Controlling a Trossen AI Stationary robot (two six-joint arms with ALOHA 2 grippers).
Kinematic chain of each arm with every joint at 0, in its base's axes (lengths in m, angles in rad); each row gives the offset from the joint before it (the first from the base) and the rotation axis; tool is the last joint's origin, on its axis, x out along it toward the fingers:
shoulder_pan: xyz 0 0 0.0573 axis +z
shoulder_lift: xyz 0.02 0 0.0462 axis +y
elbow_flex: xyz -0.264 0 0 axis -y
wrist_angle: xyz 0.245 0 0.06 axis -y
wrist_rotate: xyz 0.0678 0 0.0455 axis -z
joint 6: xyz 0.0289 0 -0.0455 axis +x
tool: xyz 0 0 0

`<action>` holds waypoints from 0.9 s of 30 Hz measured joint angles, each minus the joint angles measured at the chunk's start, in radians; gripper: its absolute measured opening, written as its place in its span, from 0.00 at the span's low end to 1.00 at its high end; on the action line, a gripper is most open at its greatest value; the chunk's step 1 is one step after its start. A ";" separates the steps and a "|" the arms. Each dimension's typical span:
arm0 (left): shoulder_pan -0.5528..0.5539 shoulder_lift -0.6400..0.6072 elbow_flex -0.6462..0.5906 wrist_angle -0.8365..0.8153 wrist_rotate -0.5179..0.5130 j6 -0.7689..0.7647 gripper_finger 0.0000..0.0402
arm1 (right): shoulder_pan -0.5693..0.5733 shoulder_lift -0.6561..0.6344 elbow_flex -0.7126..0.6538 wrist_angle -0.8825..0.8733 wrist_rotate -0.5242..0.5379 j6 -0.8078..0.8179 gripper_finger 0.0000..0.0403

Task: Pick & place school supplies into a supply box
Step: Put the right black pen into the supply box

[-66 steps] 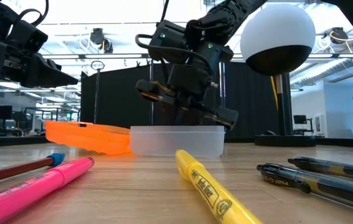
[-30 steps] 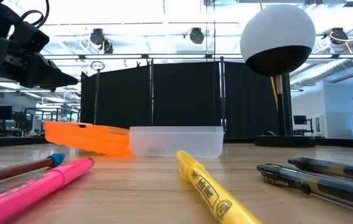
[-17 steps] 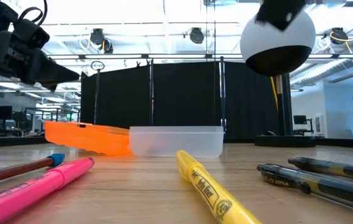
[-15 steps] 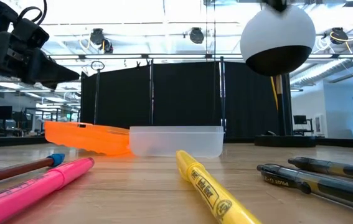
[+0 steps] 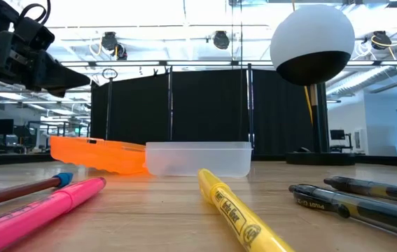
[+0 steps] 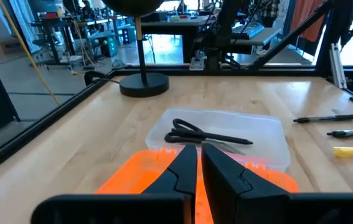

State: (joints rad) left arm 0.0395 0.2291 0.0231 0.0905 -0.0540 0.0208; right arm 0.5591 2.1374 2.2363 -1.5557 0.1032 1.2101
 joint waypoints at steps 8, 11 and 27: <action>0.000 0.000 0.001 0.019 0.001 -0.003 0.08 | 0.002 0.007 -0.173 0.206 -0.029 0.239 0.15; 0.000 0.000 0.001 0.016 0.002 -0.025 0.08 | 0.020 0.004 -0.273 0.266 -0.031 0.325 0.25; 0.000 0.000 0.001 0.011 0.035 -0.031 0.08 | 0.071 0.006 -0.553 0.625 -0.081 0.671 0.52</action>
State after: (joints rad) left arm 0.0395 0.2287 0.0242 0.1013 -0.0193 -0.0097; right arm 0.6302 2.1433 1.6831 -0.9304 0.0225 1.8815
